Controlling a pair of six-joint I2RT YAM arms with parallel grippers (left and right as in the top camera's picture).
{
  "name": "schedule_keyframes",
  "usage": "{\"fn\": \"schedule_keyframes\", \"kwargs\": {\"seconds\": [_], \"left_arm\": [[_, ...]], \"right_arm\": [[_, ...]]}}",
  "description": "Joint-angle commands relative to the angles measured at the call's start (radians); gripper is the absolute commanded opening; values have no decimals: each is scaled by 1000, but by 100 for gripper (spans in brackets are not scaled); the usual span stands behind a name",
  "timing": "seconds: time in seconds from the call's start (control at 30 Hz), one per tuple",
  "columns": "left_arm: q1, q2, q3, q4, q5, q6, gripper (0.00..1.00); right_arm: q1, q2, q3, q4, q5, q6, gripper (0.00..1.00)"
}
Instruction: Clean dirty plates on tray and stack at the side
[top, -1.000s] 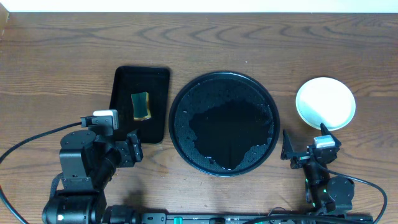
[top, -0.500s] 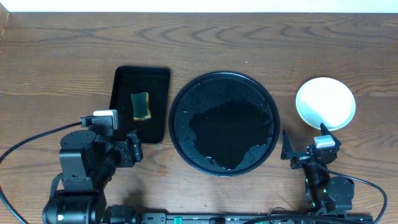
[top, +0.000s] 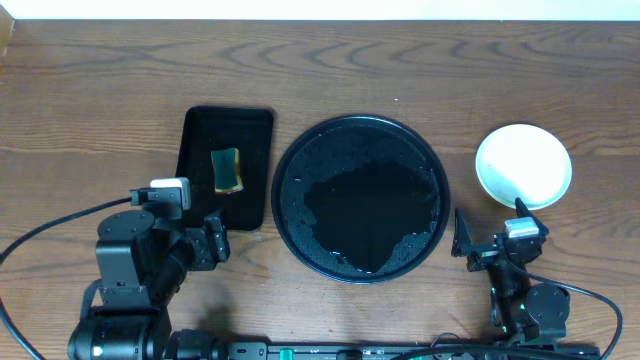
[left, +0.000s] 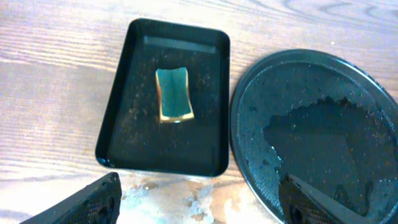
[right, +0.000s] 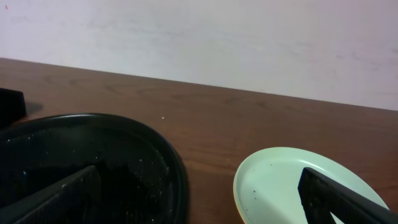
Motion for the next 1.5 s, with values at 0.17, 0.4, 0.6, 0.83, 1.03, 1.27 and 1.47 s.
{"fn": "schedule_keyframes", "kwargs": {"seconds": [0.17, 0.4, 0.6, 0.83, 1.03, 1.27, 1.47], "left_arm": [[2, -169, -178, 46, -30, 21, 81], [2, -406, -480, 338, -30, 16, 81], [2, -546, -640, 511, -30, -2, 81], [3, -613, -793, 766, -31, -6, 81], [3, -613, -858, 936, -77, -5, 81], [2, -613, -858, 809, -90, -18, 81], [3, -613, -858, 809, -91, -18, 81]], "right_arm": [[5, -5, -2, -5, 13, -13, 99], [5, -5, -2, -5, 13, -13, 99], [5, -5, -2, -5, 13, -13, 99], [5, -5, -2, -5, 13, -13, 99], [5, -5, -2, -5, 13, -13, 99], [5, -5, -2, -5, 13, -13, 99], [5, -5, -2, -5, 13, -13, 99]]}}
